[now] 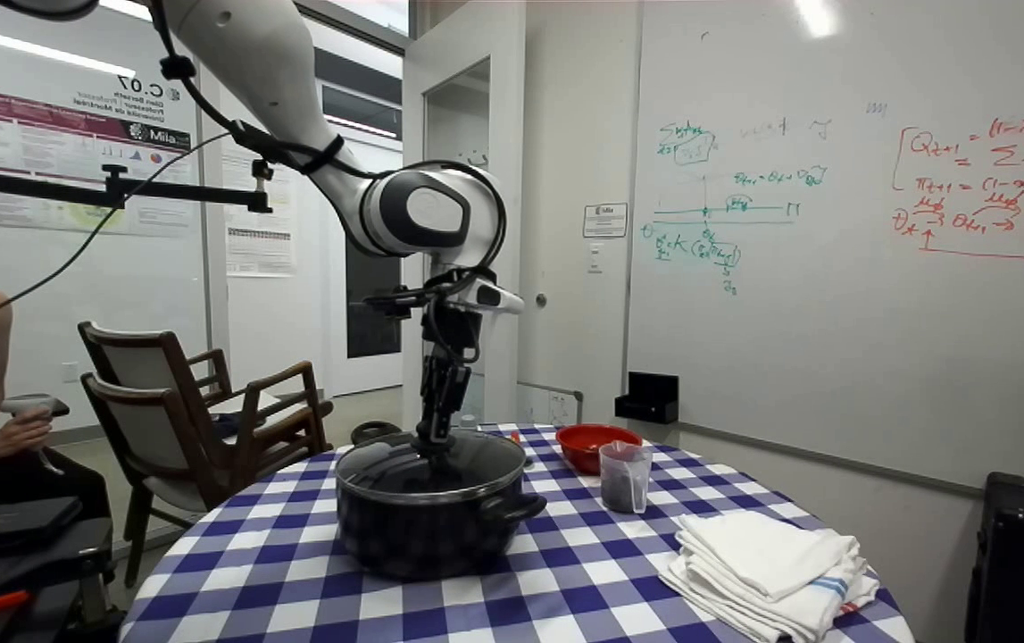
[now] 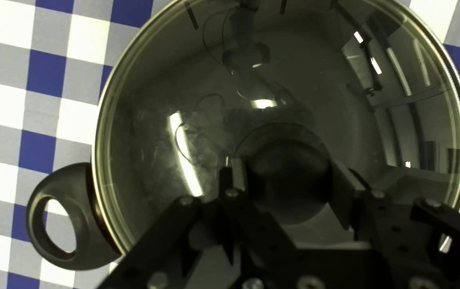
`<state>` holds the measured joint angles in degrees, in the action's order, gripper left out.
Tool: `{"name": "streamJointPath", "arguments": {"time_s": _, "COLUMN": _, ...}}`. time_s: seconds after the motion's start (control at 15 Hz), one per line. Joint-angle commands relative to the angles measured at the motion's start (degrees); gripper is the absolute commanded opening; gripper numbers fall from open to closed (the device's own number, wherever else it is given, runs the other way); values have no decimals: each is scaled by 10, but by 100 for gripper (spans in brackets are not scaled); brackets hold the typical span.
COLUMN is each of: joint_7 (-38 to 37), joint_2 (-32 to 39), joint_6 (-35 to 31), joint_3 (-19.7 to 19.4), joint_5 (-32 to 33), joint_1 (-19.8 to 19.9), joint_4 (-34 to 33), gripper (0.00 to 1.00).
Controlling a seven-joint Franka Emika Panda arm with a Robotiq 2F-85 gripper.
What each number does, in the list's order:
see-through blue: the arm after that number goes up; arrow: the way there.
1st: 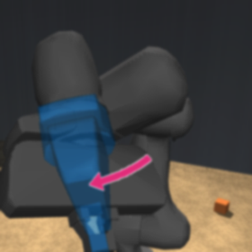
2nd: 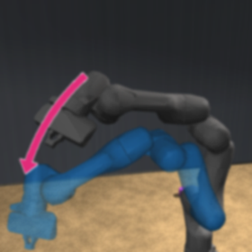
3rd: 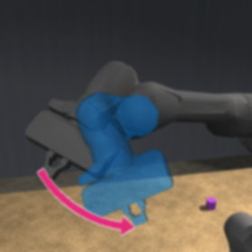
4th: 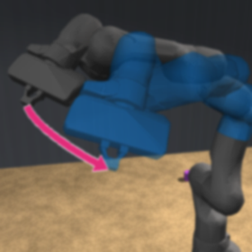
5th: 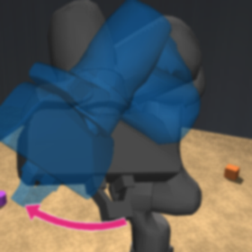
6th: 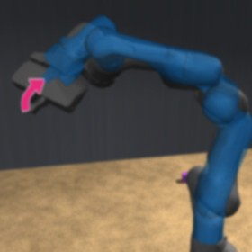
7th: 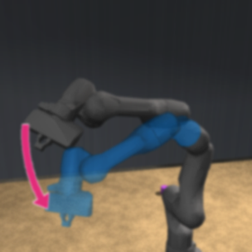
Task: Pick up the lid from the table and put it on the pot.
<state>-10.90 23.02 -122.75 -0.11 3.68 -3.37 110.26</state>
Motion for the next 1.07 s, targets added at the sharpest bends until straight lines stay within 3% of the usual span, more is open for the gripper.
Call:
{"name": "streamJointPath", "arguments": {"time_s": 0.0, "joint_7": 18, "joint_2": -2, "joint_6": 8, "joint_3": 4, "joint_5": -25, "joint_1": 9, "joint_4": 0, "gripper": 25}}
{"name": "streamJointPath", "arguments": {"time_s": 0.4, "joint_7": 23, "joint_2": 0, "joint_6": 6, "joint_3": 3, "joint_5": -43, "joint_1": 13, "joint_4": 2, "gripper": 25}}
{"name": "streamJointPath", "arguments": {"time_s": 0.47, "joint_7": 22, "joint_2": 1, "joint_6": 7, "joint_3": 3, "joint_5": -46, "joint_1": 14, "joint_4": 1, "gripper": 30}}
{"name": "streamJointPath", "arguments": {"time_s": 0.53, "joint_7": 26, "joint_2": 1, "joint_6": 6, "joint_3": 4, "joint_5": -49, "joint_1": 15, "joint_4": 2, "gripper": 75}}
{"name": "streamJointPath", "arguments": {"time_s": 0.73, "joint_7": 41, "joint_2": -5, "joint_6": 2, "joint_3": 8, "joint_5": -67, "joint_1": 22, "joint_4": 12, "gripper": 89}}
{"name": "streamJointPath", "arguments": {"time_s": 0.8, "joint_7": 18, "joint_2": 3, "joint_6": 1, "joint_3": 0, "joint_5": -48, "joint_1": 11, "joint_4": 3, "gripper": 72}}
{"name": "streamJointPath", "arguments": {"time_s": 0.93, "joint_7": 26, "joint_2": 3, "joint_6": 1, "joint_3": 1, "joint_5": -56, "joint_1": 14, "joint_4": 5, "gripper": 87}}
{"name": "streamJointPath", "arguments": {"time_s": 1.0, "joint_7": 29, "joint_2": 3, "joint_6": 1, "joint_3": 2, "joint_5": -57, "joint_1": 15, "joint_4": 5, "gripper": 89}}
